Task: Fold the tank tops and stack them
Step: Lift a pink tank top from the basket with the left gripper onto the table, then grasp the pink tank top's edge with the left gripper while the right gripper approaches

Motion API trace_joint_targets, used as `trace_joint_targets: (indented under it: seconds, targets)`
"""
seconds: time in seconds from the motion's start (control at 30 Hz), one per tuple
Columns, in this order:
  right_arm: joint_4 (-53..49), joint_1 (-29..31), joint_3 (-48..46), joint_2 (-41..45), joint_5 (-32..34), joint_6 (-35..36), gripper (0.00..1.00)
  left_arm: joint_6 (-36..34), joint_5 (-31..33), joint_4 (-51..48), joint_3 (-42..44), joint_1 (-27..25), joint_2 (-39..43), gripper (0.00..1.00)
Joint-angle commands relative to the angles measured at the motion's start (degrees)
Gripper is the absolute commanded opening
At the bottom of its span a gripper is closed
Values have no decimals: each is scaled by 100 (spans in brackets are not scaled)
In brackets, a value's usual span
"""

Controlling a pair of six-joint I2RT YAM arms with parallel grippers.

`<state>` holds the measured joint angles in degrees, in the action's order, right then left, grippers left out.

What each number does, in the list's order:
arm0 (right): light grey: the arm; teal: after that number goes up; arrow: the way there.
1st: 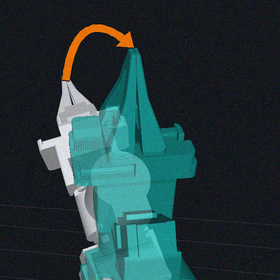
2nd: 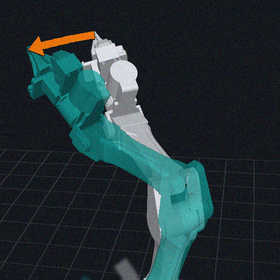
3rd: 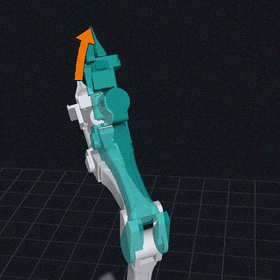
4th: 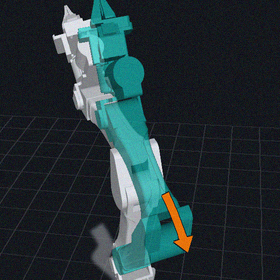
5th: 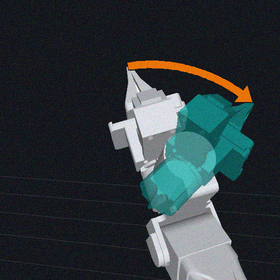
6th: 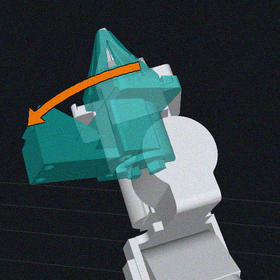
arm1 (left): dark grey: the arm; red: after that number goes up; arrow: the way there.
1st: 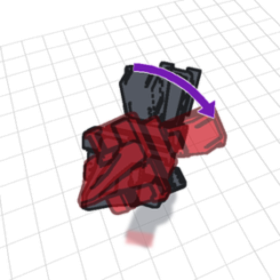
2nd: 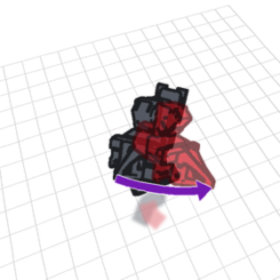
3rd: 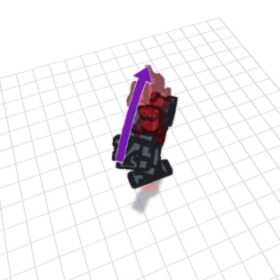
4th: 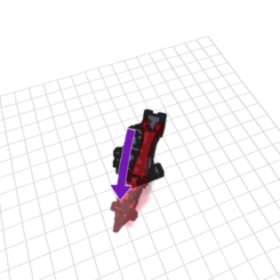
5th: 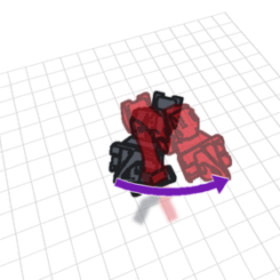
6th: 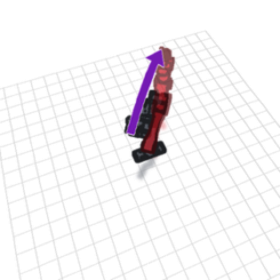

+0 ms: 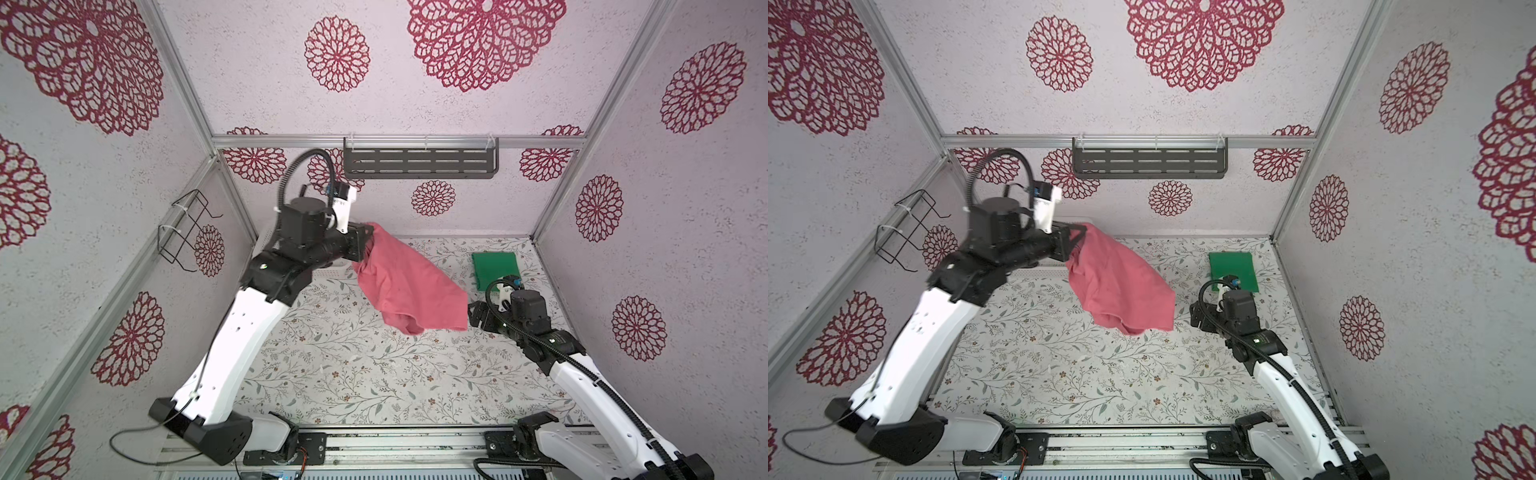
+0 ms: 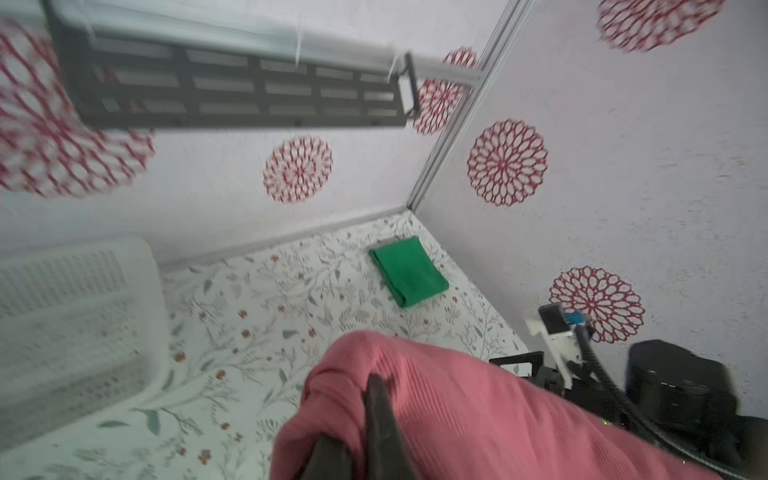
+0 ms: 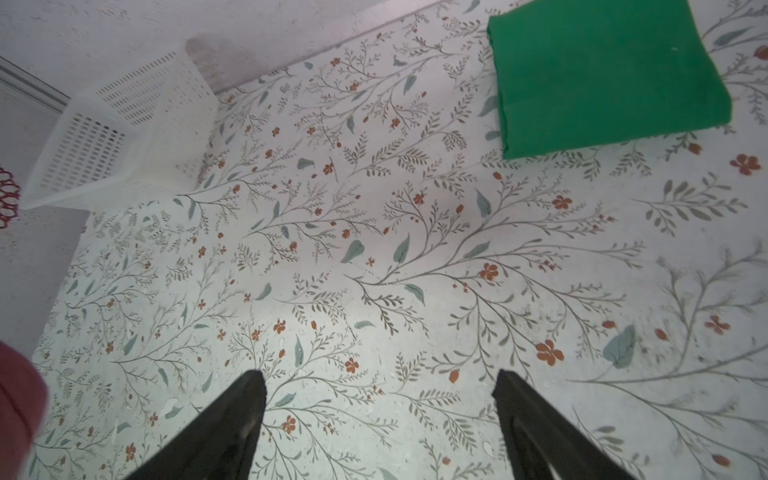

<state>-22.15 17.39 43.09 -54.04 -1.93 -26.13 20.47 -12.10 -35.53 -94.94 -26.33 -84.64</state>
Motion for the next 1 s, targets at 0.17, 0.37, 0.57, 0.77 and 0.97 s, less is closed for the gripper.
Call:
trace_joint_targets:
  seconds: [0.17,0.37,0.57,0.77,0.97]
  targets:
    - [-873,-8,315,-212,472,56,87,880,-405,962,424,289,-1863,60]
    - [-648,478,204,-384,35,-18,79,566,306,555,774,377,-1382,73]
    - [-768,1744,62,-875,63,-897,59,671,725,35,1795,392,-455,62]
    - [883,2623,-807,-1047,-273,-2689,35,1554,568,850,3393,566,451,49]
    - [1981,3238,-1163,-1500,-106,-3663,35,1946,657,1228,4059,594,911,44]
